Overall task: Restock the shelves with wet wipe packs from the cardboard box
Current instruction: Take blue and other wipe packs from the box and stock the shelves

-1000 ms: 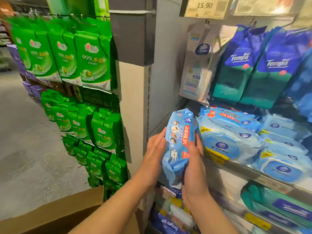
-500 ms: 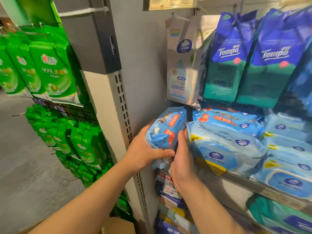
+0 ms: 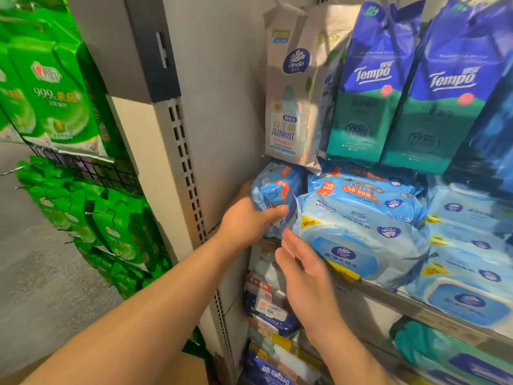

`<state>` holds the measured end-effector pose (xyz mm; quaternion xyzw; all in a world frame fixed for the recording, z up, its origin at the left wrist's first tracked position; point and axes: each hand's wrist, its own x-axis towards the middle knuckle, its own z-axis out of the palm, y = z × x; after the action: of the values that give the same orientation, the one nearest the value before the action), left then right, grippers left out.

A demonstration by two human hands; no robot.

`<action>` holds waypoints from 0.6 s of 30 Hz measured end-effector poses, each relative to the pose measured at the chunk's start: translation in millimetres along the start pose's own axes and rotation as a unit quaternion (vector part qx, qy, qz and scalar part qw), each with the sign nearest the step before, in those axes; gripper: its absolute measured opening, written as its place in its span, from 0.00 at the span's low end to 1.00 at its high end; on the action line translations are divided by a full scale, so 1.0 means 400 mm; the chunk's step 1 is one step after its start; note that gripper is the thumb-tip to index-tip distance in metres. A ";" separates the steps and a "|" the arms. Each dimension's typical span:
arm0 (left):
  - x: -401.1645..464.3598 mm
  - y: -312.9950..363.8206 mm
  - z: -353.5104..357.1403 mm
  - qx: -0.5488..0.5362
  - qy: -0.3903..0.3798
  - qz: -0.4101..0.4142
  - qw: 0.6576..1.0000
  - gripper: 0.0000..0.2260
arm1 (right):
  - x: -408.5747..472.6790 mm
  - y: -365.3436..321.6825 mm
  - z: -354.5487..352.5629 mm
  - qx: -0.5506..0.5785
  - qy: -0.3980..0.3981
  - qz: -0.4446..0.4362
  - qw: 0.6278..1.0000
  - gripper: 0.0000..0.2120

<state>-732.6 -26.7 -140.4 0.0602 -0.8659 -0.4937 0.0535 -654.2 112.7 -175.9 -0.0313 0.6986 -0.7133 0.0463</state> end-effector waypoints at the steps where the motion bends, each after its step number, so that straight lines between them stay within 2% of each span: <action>1: 0.008 -0.008 0.006 0.023 0.008 0.002 1.000 0.18 | -0.005 0.000 -0.007 -0.010 0.004 -0.001 1.000 0.22; 4: -0.003 -0.009 0.024 0.055 0.049 0.035 0.997 0.15 | -0.007 0.018 -0.035 -0.066 0.020 -0.025 0.997 0.19; 8: 0.052 0.005 0.036 0.118 0.027 0.015 0.992 0.19 | -0.020 0.012 -0.056 -0.100 0.044 -0.043 0.993 0.15; 11: 0.128 0.012 0.057 0.111 0.026 -0.023 0.993 0.24 | -0.036 0.004 -0.066 -0.121 0.043 -0.045 0.991 0.14; 15: 0.204 0.037 0.089 0.145 0.017 -0.052 0.988 0.22 | -0.055 0.008 -0.085 -0.167 0.041 -0.032 0.985 0.13; 18: 0.263 0.049 0.122 0.162 0.017 -0.039 0.986 0.23 | -0.065 0.022 -0.103 -0.199 0.044 -0.014 0.979 0.13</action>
<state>-844.8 8.2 -144.7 0.1101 -0.9303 -0.3478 0.0390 -632.7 156.4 -185.2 -0.0183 0.8271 -0.5617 -0.0019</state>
